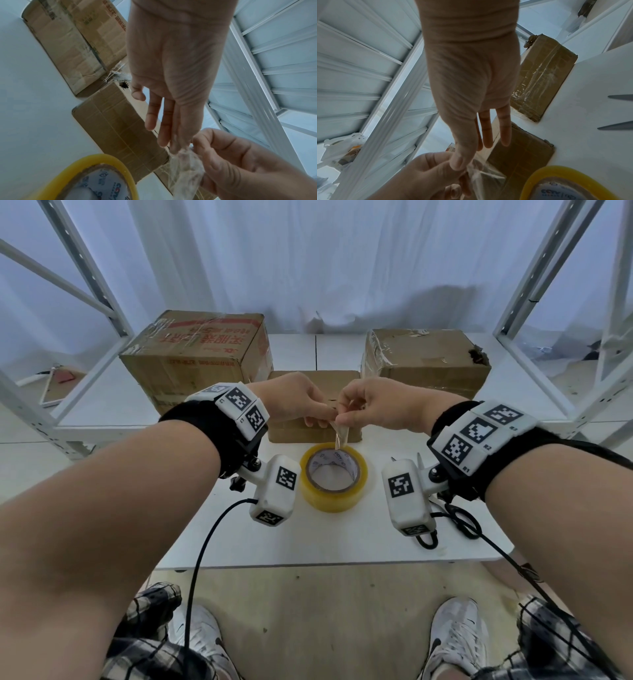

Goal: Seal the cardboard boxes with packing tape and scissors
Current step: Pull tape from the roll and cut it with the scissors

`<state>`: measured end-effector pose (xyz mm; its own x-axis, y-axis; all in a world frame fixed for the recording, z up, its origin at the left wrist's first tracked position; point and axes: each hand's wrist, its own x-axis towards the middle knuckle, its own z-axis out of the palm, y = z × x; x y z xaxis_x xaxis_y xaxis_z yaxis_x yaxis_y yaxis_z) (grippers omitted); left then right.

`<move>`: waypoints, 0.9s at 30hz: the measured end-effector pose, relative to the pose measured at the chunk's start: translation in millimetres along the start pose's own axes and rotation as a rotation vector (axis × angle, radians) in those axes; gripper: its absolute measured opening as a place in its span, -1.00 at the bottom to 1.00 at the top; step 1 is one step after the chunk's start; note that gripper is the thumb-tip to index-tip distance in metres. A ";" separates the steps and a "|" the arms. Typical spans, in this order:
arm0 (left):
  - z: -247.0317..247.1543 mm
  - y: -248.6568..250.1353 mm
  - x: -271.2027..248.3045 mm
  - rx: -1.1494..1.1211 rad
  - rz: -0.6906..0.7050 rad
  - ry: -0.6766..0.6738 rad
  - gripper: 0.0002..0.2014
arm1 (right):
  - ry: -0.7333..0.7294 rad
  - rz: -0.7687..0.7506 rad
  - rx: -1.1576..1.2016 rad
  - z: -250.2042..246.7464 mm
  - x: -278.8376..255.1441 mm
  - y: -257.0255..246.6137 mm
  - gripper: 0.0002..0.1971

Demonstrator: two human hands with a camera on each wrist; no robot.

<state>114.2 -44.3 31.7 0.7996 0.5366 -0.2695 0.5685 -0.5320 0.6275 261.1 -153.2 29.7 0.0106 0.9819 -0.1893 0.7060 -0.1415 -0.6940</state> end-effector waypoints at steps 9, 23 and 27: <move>-1.5 -6.6 -10.4 0.104 0.074 -0.063 -0.92 | -0.076 0.012 -0.100 1.7 -2.3 -2.3 -0.91; -1.3 -7.7 -1.9 0.017 0.048 0.020 -0.81 | 0.084 -0.112 -0.333 17.1 7.3 -8.7 -0.68; -0.8 -6.3 1.5 0.022 0.057 0.020 -0.80 | 0.121 -0.100 -0.310 15.8 11.3 -8.4 -0.74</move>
<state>111.7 -39.6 28.0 0.8267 0.5184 -0.2189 0.5268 -0.5762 0.6249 244.1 -142.9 22.4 0.0007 0.9994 -0.0346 0.8892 -0.0165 -0.4573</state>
